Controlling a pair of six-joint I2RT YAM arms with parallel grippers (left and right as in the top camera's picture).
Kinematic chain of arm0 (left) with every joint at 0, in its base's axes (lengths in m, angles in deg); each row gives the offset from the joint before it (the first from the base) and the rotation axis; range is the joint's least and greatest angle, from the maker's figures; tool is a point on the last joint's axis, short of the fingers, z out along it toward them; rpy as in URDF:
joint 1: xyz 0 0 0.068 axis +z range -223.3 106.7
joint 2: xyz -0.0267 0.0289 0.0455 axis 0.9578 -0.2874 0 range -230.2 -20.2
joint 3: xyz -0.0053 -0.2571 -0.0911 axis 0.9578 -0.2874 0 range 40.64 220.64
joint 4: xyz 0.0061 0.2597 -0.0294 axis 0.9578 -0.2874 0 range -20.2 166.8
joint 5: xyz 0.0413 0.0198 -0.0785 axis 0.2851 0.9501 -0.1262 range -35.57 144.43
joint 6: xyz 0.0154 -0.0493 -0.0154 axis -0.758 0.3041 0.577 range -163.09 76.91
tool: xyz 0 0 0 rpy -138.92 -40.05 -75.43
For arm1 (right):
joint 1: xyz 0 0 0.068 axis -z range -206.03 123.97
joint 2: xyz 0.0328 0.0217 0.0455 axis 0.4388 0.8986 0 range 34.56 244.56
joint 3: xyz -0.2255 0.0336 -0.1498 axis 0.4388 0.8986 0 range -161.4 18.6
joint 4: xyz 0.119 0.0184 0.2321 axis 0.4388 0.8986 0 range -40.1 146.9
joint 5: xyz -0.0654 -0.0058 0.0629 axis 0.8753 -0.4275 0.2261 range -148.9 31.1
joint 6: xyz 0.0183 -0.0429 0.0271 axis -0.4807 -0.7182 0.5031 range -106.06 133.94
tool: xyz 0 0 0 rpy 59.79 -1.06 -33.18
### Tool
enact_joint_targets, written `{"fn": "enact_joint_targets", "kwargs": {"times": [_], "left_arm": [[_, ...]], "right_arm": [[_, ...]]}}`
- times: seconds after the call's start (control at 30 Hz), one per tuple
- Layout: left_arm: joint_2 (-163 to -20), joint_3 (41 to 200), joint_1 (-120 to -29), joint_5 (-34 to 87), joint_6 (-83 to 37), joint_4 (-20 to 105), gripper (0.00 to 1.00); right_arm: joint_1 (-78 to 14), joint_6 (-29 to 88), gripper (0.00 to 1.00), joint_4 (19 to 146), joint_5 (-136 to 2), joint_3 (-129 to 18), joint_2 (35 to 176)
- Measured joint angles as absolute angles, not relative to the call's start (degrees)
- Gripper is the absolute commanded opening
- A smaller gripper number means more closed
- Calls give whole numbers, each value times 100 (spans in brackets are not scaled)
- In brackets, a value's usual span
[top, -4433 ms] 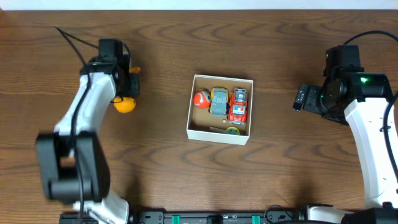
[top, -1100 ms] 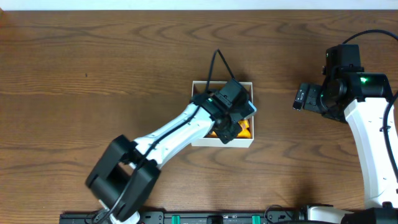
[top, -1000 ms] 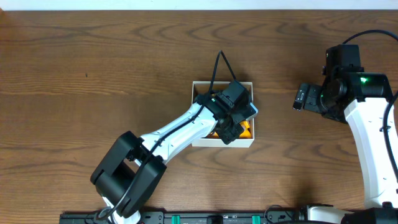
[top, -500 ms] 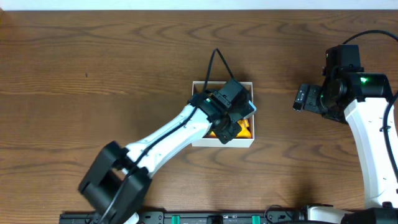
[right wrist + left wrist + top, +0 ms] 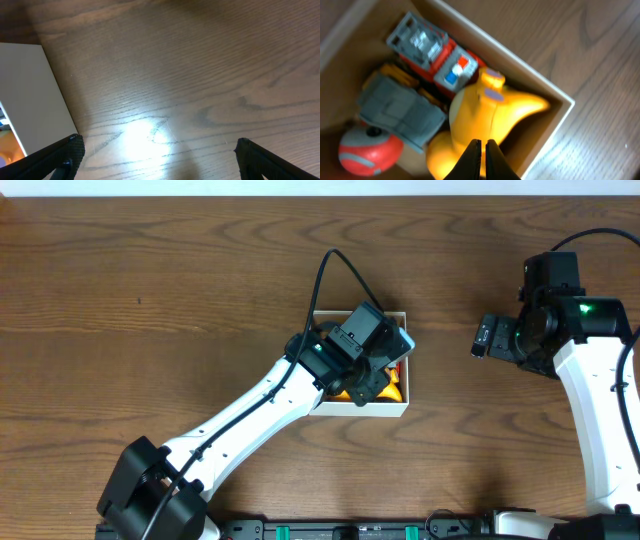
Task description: Pack container
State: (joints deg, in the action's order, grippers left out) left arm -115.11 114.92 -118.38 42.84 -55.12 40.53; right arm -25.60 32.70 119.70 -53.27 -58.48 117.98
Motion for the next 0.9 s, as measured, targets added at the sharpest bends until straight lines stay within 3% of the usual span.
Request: {"fn": "enact_joint_targets", "kwargs": {"times": [0.37,0.9], "left_arm": [[-11590,11492,-11842,4281,-5480,4392,7],[-12796,11497,-11888,3589,-5165,4385,6]], "right_arm": [[-2560,3270,99,11970,-5330,-5848,11798],[-2560,3270,99,11970,-5327,-5848,11798]]}}
